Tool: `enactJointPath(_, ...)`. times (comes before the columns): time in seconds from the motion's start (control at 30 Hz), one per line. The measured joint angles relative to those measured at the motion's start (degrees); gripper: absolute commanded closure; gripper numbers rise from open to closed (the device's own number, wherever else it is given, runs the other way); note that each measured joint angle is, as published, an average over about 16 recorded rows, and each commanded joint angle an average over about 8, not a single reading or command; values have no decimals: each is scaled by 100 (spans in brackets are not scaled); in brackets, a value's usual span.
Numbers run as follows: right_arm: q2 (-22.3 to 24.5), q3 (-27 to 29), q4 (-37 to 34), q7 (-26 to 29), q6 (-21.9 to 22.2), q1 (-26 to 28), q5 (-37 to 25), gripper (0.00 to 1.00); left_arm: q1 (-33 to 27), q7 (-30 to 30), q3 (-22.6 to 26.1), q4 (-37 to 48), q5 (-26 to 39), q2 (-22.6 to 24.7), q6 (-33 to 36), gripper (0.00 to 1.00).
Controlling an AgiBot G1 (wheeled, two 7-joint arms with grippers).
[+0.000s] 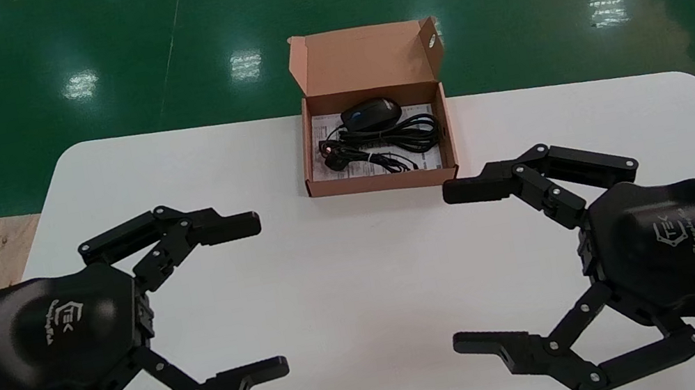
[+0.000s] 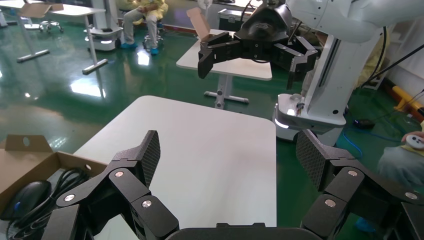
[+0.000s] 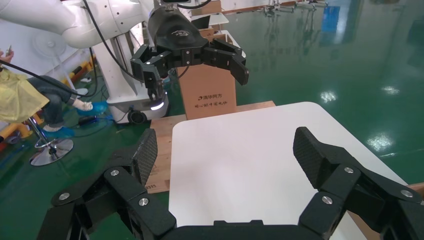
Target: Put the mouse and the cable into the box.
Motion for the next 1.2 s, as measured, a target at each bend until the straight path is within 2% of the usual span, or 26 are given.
enactJointPath(1.2, -1, -4, -15, -7, 6, 10, -9, 0, -17, 14, 23, 28, 13, 21, -23, 0)
